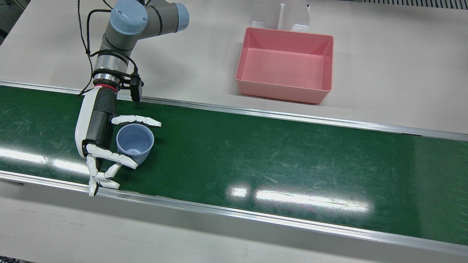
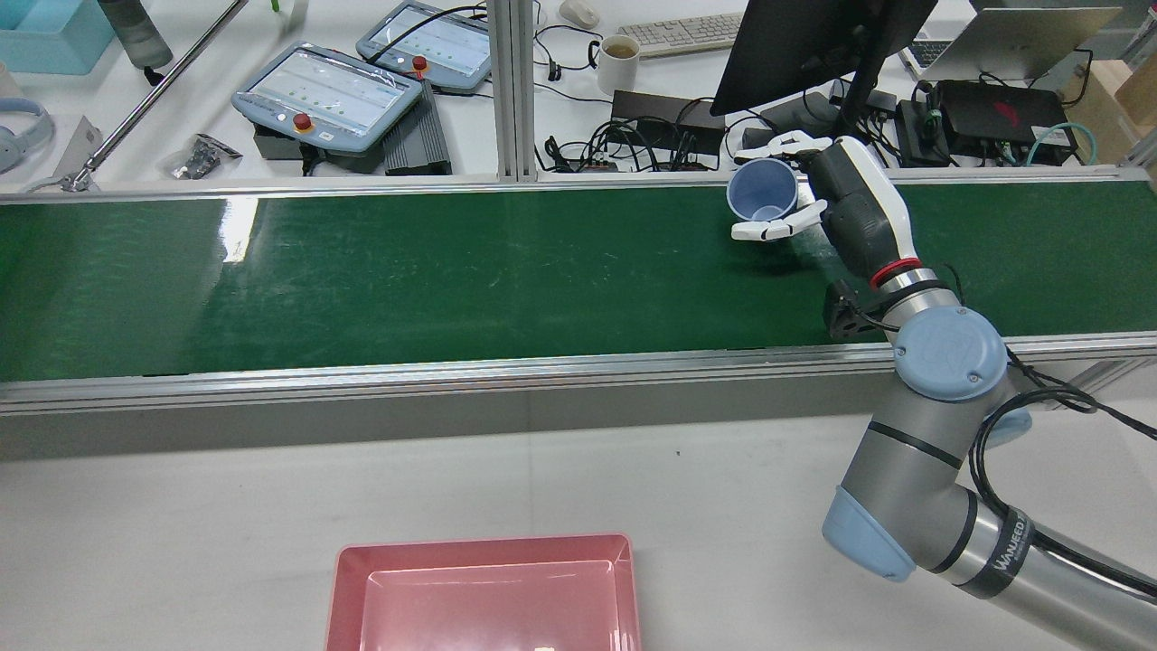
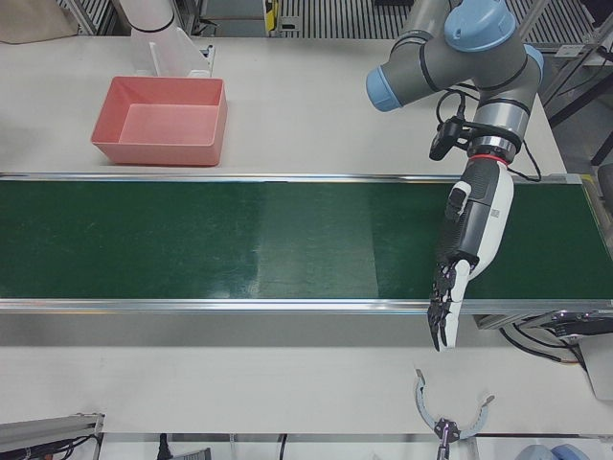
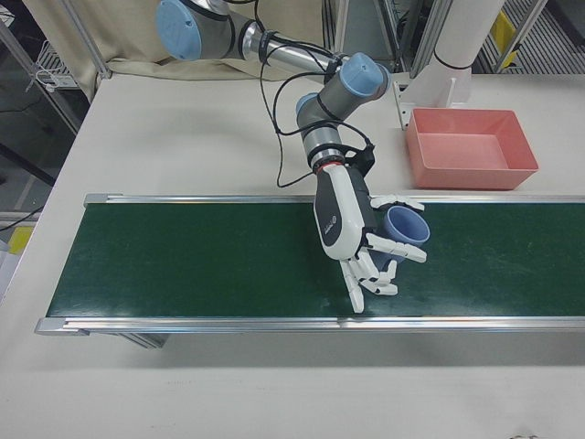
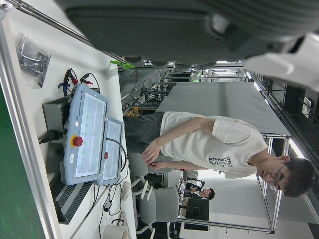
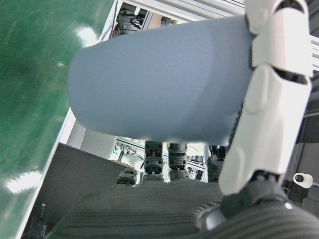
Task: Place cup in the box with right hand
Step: 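Close the right hand fingers around the blue cup, then lift the cup and carry it toward the pink tray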
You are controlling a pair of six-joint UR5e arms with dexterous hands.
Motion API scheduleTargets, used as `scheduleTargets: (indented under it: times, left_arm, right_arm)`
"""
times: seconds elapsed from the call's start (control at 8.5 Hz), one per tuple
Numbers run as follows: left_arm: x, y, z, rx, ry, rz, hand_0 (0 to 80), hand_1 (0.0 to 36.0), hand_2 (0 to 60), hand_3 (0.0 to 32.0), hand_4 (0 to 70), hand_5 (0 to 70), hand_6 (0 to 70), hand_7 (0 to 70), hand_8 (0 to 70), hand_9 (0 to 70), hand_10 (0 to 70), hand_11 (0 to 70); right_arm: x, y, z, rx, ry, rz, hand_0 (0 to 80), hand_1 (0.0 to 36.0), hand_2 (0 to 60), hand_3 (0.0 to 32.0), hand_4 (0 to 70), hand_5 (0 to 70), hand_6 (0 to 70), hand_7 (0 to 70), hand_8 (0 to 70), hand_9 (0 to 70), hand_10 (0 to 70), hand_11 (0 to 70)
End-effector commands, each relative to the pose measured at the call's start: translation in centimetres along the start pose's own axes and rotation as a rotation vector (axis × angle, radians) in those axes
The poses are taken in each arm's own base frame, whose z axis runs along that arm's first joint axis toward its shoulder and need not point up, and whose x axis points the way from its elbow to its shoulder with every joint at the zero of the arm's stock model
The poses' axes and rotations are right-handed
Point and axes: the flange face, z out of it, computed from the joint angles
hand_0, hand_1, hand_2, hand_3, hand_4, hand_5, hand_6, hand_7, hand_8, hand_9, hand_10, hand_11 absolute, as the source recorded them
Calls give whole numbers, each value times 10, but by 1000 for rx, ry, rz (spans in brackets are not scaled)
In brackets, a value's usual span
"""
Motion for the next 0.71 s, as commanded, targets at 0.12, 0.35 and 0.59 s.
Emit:
scheduleTargets:
  times: [0.12,0.35,0.59]
  left_arm:
    - [0,0,0,-1,0,0,0,0,0,0,0,0,0,0,0,0,0,0]
    - [0,-1,0,-3,-1,1,0,0,0,0,0,0,0,0,0,0,0,0]
    - [0,0,0,-1,0,0,0,0,0,0,0,0,0,0,0,0,0,0]
  right_arm:
    - [-85,85,-62,-136,-40,35,582,316,510,0,700,50,199,700,146,350,21,40]
    - [-60,124,-80,-254,89,71,562,287,481,0,700,52,263,700,220,443,51,81]
    - [-46,164,-80,-415,217,47,509,196,462,0,700,57,345,700,360,592,247,355]
